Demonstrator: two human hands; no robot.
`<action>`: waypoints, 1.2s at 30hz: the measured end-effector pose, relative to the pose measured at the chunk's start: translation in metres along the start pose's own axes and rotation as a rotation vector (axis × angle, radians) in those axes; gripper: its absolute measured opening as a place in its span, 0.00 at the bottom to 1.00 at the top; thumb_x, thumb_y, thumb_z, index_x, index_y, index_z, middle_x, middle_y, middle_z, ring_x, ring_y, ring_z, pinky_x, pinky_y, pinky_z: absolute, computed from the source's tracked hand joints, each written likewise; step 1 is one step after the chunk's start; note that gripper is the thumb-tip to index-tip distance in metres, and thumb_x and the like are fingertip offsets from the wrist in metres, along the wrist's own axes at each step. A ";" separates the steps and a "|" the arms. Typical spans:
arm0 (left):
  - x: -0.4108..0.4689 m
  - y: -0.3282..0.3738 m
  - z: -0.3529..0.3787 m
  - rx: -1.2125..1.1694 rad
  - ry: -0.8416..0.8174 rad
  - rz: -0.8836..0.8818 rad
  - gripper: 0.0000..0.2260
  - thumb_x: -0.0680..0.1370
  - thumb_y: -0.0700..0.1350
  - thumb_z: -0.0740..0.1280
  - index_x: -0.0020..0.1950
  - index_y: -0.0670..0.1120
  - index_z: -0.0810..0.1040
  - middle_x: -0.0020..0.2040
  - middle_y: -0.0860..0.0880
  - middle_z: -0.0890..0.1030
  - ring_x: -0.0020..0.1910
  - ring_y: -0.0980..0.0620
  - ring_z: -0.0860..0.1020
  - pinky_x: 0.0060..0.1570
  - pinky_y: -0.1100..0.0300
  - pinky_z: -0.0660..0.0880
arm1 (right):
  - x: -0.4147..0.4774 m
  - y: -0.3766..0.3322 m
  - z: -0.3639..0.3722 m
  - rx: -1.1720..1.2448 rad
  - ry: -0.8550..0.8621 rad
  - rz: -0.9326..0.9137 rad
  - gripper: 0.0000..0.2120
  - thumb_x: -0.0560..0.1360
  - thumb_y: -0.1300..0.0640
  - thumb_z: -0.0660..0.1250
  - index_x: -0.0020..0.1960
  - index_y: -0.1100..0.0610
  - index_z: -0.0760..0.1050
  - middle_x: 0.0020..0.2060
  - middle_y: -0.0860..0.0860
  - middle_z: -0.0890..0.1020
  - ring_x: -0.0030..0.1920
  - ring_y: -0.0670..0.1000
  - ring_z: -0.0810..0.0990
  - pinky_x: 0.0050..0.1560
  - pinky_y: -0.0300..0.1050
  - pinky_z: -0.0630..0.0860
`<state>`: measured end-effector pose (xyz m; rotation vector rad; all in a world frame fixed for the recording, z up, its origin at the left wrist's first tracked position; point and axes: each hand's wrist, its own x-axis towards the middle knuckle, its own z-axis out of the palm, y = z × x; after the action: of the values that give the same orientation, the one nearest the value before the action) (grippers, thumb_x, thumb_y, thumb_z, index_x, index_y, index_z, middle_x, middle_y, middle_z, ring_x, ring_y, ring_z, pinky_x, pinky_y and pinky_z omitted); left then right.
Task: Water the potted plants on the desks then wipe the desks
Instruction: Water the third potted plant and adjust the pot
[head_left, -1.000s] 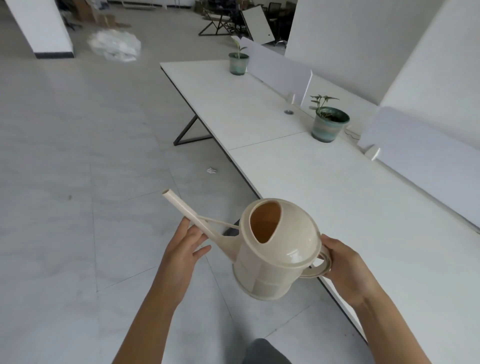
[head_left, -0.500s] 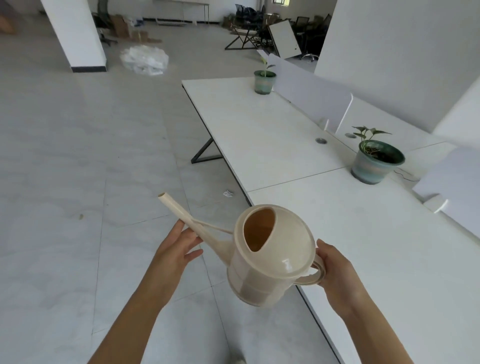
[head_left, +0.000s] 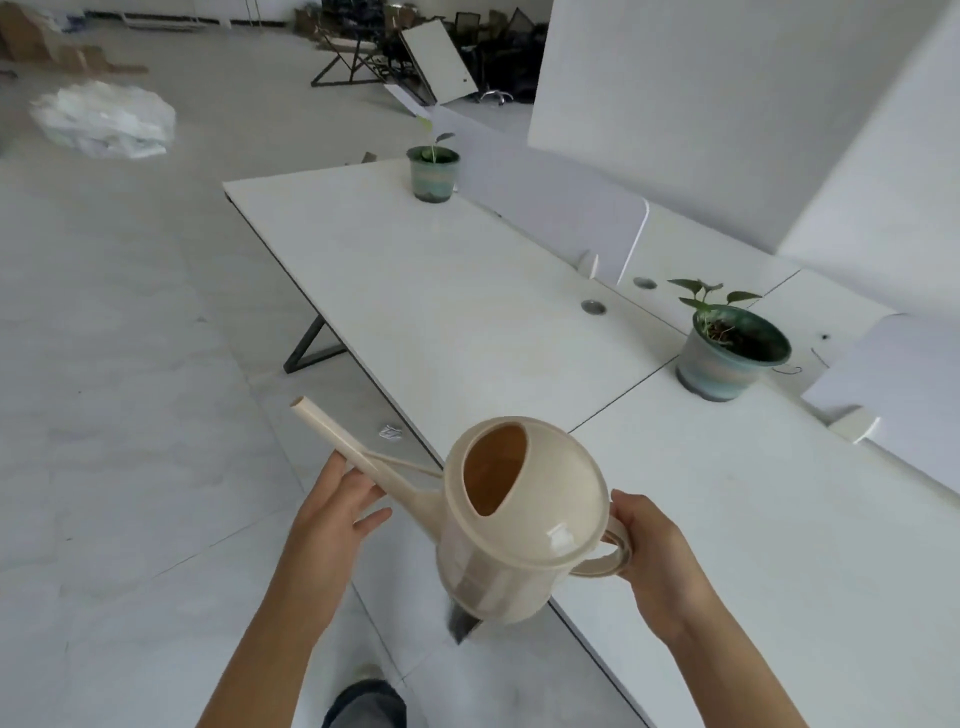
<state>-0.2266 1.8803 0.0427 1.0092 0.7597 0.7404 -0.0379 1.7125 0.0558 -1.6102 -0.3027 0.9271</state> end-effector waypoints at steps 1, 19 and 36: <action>0.018 0.007 -0.002 0.008 -0.049 -0.014 0.11 0.78 0.43 0.60 0.59 0.56 0.69 0.56 0.53 0.78 0.59 0.49 0.75 0.60 0.49 0.69 | 0.008 -0.004 0.008 0.005 0.033 -0.001 0.15 0.69 0.52 0.58 0.26 0.53 0.70 0.26 0.46 0.74 0.35 0.49 0.71 0.50 0.50 0.66; 0.191 0.006 0.080 0.106 -0.607 -0.265 0.25 0.68 0.50 0.63 0.66 0.56 0.68 0.57 0.51 0.77 0.60 0.50 0.75 0.55 0.54 0.72 | 0.044 -0.026 0.014 0.225 0.590 0.059 0.18 0.74 0.59 0.53 0.30 0.58 0.74 0.25 0.48 0.76 0.35 0.50 0.75 0.45 0.48 0.69; 0.256 -0.027 0.242 0.212 -0.990 -0.307 0.20 0.68 0.48 0.62 0.59 0.61 0.70 0.52 0.56 0.75 0.58 0.56 0.72 0.57 0.60 0.67 | 0.072 -0.060 -0.040 0.448 0.805 0.022 0.10 0.59 0.56 0.61 0.27 0.56 0.79 0.31 0.47 0.83 0.41 0.42 0.82 0.47 0.47 0.68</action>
<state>0.1148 1.9718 0.0463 1.2442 0.1068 -0.1492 0.0542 1.7468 0.0818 -1.4303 0.4535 0.2702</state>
